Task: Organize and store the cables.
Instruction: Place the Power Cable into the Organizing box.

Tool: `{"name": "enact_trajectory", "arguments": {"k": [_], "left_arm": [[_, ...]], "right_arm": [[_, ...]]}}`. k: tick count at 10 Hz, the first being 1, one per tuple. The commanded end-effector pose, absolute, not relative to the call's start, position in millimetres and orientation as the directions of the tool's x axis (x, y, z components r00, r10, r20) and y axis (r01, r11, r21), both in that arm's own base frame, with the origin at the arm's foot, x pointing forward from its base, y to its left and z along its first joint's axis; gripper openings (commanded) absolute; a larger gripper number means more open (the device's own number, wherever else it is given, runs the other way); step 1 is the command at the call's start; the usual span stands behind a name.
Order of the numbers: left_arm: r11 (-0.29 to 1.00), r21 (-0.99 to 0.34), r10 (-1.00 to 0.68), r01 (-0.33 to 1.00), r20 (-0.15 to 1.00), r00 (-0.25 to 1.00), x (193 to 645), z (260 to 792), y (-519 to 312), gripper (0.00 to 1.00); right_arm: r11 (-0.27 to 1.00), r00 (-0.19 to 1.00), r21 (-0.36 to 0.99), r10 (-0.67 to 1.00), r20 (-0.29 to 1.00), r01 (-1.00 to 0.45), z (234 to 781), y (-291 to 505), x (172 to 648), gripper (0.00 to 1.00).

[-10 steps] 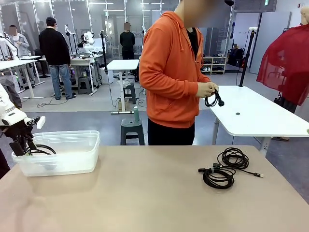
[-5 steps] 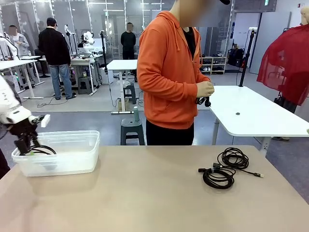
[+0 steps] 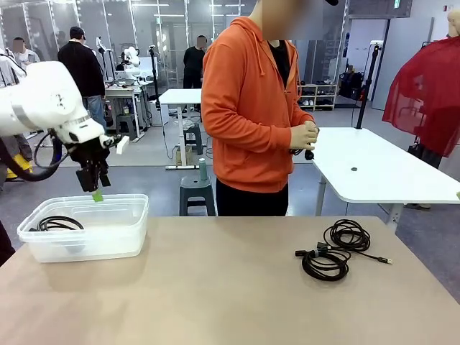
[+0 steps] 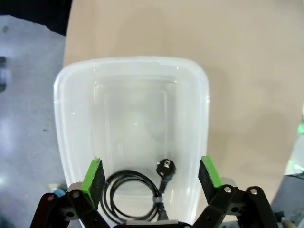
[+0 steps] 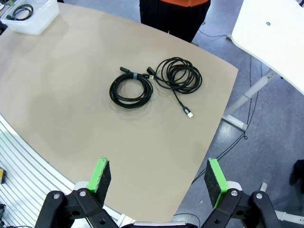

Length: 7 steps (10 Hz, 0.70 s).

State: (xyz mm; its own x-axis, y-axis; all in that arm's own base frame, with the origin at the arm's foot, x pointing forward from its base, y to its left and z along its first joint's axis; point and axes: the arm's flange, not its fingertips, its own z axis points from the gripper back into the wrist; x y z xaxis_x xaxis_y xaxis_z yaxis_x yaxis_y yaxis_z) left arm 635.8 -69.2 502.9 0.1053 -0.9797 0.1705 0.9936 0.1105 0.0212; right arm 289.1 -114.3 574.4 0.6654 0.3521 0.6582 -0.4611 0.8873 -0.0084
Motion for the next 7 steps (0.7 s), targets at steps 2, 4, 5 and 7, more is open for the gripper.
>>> {"name": "enact_trajectory", "arguments": {"k": [2, 4, 5, 7], "left_arm": [[0.252, -0.031, -0.946, 0.967, 0.204, 0.253, 612, 543, -89, 1.0], [0.396, 0.04, -0.903, 0.917, 0.196, 0.381, 566, 555, -101, 1.0], [0.484, 0.062, -0.865, 0.873, 0.185, 0.466, 535, 561, -103, 1.0], [0.547, 0.126, -0.833, 0.828, 0.179, 0.523, 498, 562, -106, 1.0]], "right_arm": [[0.885, 0.662, -0.006, 0.353, 0.661, -0.466, 574, -116, 289, 1.0], [0.885, 0.662, -0.006, 0.353, 0.661, -0.466, 574, -116, 289, 1.0], [0.885, 0.662, -0.006, 0.353, 0.661, -0.466, 574, -116, 289, 1.0], [0.885, 0.662, -0.006, 0.353, 0.661, -0.466, 574, -116, 289, 1.0]]}}
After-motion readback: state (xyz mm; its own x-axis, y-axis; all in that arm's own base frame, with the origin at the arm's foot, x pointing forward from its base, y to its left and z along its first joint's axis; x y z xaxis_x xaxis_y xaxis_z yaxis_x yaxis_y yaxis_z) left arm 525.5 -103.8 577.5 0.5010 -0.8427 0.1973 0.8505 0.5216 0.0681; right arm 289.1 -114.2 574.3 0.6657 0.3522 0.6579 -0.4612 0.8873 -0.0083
